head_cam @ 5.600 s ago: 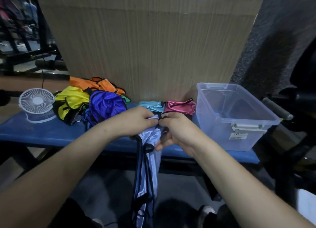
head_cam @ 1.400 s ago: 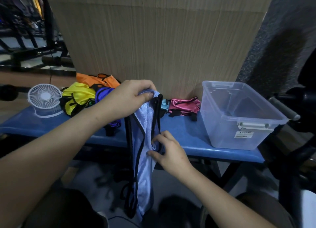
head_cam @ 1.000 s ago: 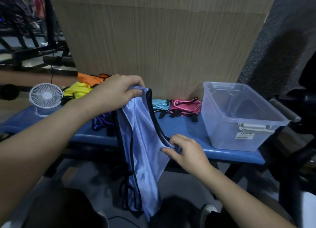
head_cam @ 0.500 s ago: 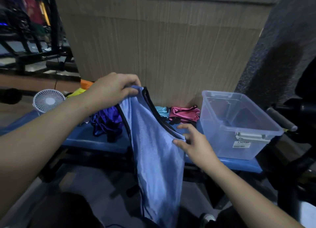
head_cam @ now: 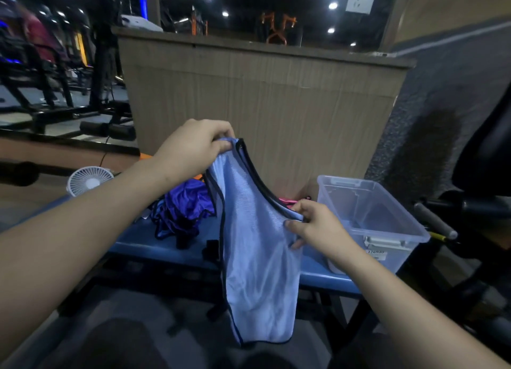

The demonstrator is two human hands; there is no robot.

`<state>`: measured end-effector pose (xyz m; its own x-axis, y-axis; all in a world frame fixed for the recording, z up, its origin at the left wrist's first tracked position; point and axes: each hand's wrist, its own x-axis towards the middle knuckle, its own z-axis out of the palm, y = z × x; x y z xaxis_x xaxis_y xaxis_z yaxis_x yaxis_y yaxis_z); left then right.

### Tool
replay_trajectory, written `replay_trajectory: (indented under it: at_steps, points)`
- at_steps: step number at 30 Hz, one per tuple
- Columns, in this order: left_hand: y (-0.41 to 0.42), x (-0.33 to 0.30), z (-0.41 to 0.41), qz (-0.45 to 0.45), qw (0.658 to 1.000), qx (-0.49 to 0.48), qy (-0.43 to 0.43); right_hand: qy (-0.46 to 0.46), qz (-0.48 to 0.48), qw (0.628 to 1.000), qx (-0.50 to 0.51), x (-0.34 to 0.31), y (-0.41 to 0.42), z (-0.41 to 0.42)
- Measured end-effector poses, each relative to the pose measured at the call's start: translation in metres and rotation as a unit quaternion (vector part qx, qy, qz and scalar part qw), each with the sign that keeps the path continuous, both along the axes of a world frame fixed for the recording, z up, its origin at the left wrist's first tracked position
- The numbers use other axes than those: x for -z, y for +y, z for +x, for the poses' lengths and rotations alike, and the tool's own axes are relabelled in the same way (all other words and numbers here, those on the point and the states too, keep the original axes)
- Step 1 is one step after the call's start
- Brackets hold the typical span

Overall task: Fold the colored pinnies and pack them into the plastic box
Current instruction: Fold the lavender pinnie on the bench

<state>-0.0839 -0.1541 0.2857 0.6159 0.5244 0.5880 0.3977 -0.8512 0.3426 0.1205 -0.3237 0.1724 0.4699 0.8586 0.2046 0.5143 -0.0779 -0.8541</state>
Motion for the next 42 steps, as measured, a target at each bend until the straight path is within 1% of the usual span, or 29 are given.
replay_trajectory:
  at_steps: [5, 7, 9, 16, 20, 24, 28, 34, 42]
  points:
    - [-0.016, -0.016, -0.017, 0.045, 0.998, -0.025, -0.040, -0.059, 0.006, 0.998, 0.005, -0.029, -0.021, -0.018]
    - [-0.018, -0.027, -0.020, 0.050, 0.997, -0.027, -0.057, -0.086, 0.008, 0.996, 0.005, -0.042, -0.024, -0.021]
    - [-0.015, -0.036, -0.019, 0.048, 0.996, -0.024, -0.067, -0.094, 0.012, 0.996, 0.004, -0.054, -0.021, -0.022]
    - [0.032, -0.054, 0.016, 0.049, 0.996, -0.028, -0.073, -0.064, -0.003, 0.998, 0.010, -0.072, 0.023, 0.010]
    - [0.082, -0.055, 0.052, 0.043, 0.997, -0.033, -0.046, -0.040, -0.016, 0.999, 0.005, -0.072, 0.069, 0.042]
    - [0.131, -0.056, 0.093, 0.018, 0.999, -0.036, -0.014, -0.025, -0.030, 0.999, 0.003, -0.070, 0.121, 0.079]
    - [0.172, -0.057, 0.126, -0.003, 1.000, -0.028, 0.002, 0.009, -0.034, 0.999, 0.013, -0.069, 0.163, 0.113]
    - [0.208, -0.049, 0.168, -0.007, 1.000, -0.024, 0.019, -0.007, -0.044, 0.998, 0.037, -0.059, 0.202, 0.151]
    - [0.240, -0.044, 0.200, -0.015, 1.000, 0.010, 0.008, -0.010, -0.038, 0.997, 0.061, -0.048, 0.238, 0.186]
